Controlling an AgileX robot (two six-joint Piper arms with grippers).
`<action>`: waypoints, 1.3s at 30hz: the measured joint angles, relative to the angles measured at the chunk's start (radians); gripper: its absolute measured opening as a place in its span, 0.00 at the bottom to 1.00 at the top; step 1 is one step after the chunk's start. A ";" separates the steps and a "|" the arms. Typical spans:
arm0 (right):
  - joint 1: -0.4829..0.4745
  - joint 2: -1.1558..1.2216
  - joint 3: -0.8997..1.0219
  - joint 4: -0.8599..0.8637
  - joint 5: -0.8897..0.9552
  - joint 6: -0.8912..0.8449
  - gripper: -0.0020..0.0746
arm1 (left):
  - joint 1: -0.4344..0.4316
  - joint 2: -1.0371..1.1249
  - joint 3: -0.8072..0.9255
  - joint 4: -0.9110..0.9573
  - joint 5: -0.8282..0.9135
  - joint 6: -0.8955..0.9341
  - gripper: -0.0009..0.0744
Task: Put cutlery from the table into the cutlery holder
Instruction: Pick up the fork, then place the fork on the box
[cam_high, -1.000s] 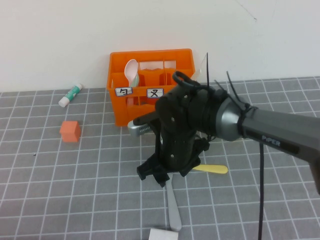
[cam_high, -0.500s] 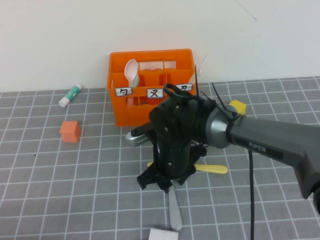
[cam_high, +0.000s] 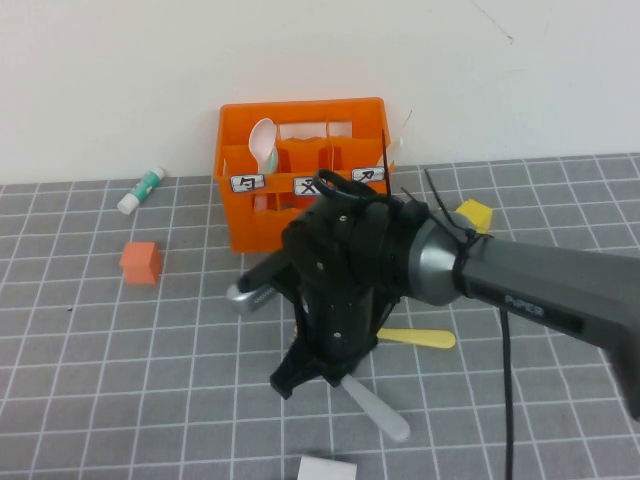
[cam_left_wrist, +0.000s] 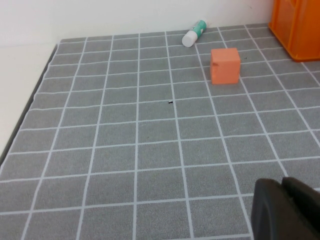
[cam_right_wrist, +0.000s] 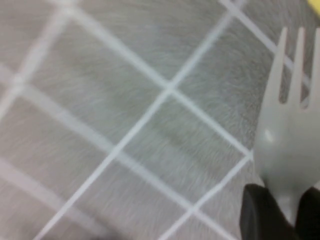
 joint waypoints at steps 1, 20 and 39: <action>0.011 -0.017 0.000 -0.016 0.000 -0.015 0.18 | 0.000 0.000 0.000 0.000 0.000 0.000 0.01; -0.026 -0.520 0.636 -0.095 -1.122 0.002 0.18 | 0.000 0.000 0.000 -0.002 0.000 0.000 0.01; -0.191 -0.263 0.591 0.143 -2.024 -0.002 0.18 | 0.000 0.000 0.000 -0.002 0.000 -0.002 0.01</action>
